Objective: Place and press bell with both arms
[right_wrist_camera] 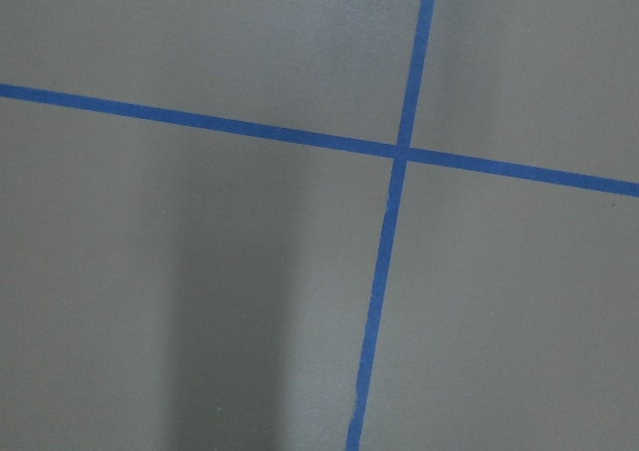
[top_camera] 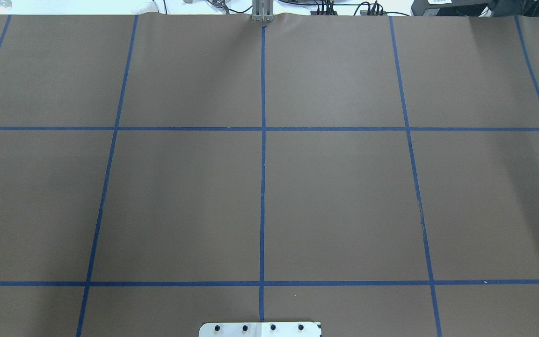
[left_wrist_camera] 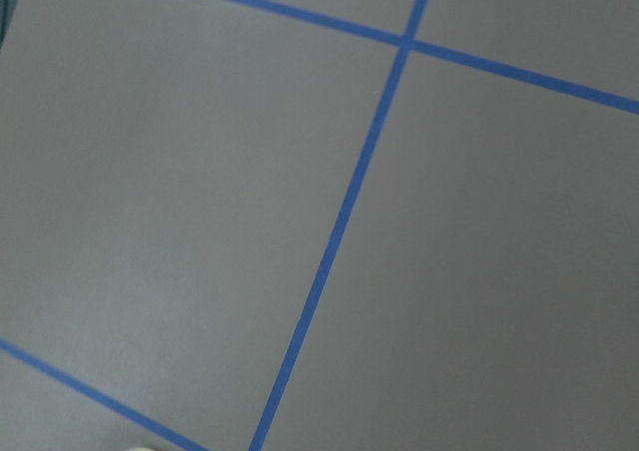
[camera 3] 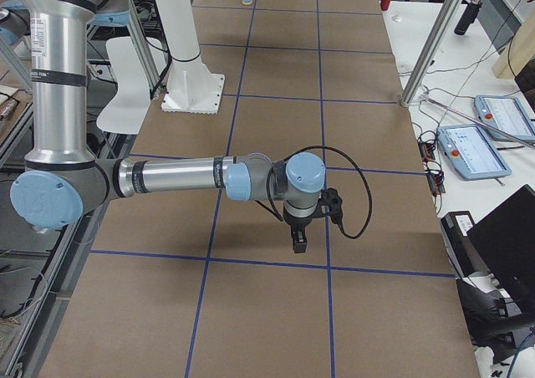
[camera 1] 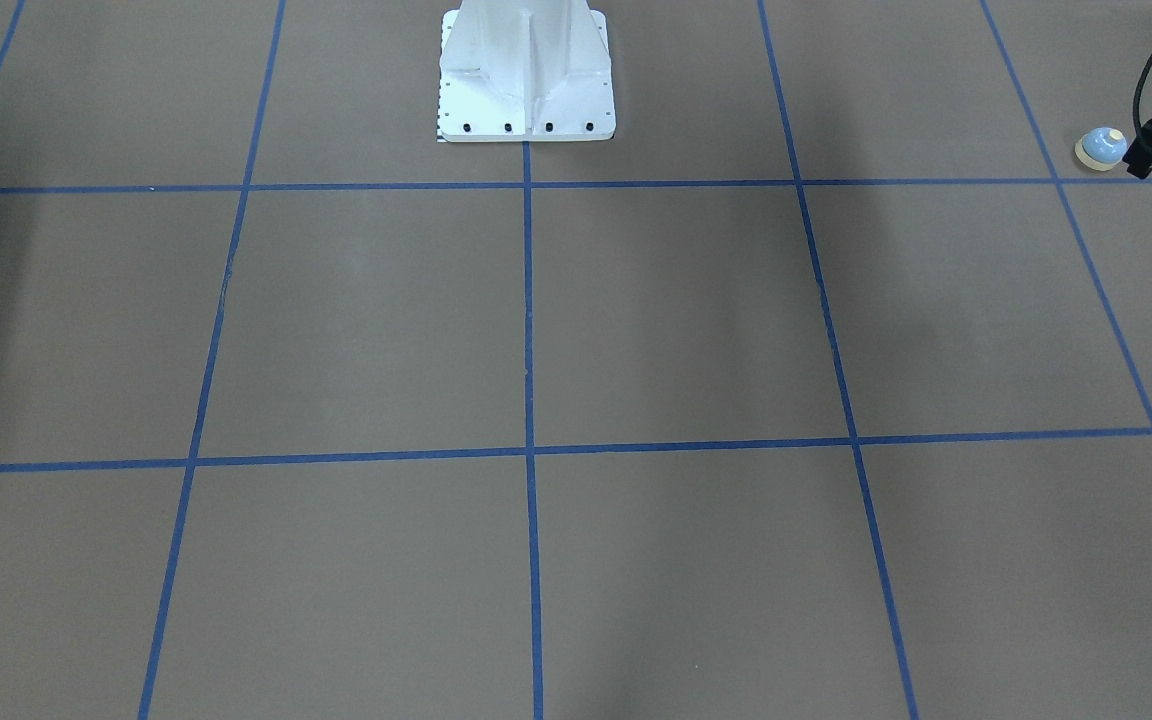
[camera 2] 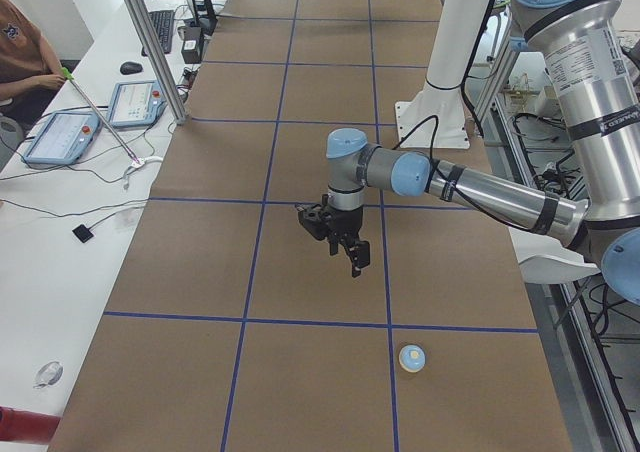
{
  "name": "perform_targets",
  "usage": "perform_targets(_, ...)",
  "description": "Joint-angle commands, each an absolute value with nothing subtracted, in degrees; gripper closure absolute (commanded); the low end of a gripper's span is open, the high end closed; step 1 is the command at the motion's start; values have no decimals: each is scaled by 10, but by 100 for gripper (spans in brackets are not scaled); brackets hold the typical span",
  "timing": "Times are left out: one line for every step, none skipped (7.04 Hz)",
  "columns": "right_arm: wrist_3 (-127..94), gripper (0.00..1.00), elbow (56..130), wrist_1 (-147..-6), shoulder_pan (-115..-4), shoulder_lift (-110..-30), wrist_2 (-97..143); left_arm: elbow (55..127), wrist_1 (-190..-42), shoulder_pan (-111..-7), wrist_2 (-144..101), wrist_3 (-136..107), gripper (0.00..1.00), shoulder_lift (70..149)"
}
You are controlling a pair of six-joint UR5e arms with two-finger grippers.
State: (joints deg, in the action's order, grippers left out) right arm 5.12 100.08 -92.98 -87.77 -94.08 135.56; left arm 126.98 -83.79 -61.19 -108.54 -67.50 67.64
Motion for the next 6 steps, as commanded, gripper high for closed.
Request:
perform_targets(52,0,1012,-930,-878,-948,1354,1271,-838,-521,-1023,-850,0,636)
perform_targets(52,0,1007,-930,-877,-948,1354,1264,-838,-479,-990,-926,0,615)
perform_targets(52,0,1006,-930,-878,-949,1354,1258,-836,-427,-971,-1022,0,603)
perform_targets(52,0,1005,-931,-877,-949,1353,1236,-824,-357,-959,-1139,0,599)
perform_targets(52,0,1005,-931,-877,-949,1353,1223,-793,-295,-959,-1241,0,601)
perform_targets(53,0,1004,-931,-877,-948,1350,1215,-769,-266,-961,-1316,0,603)
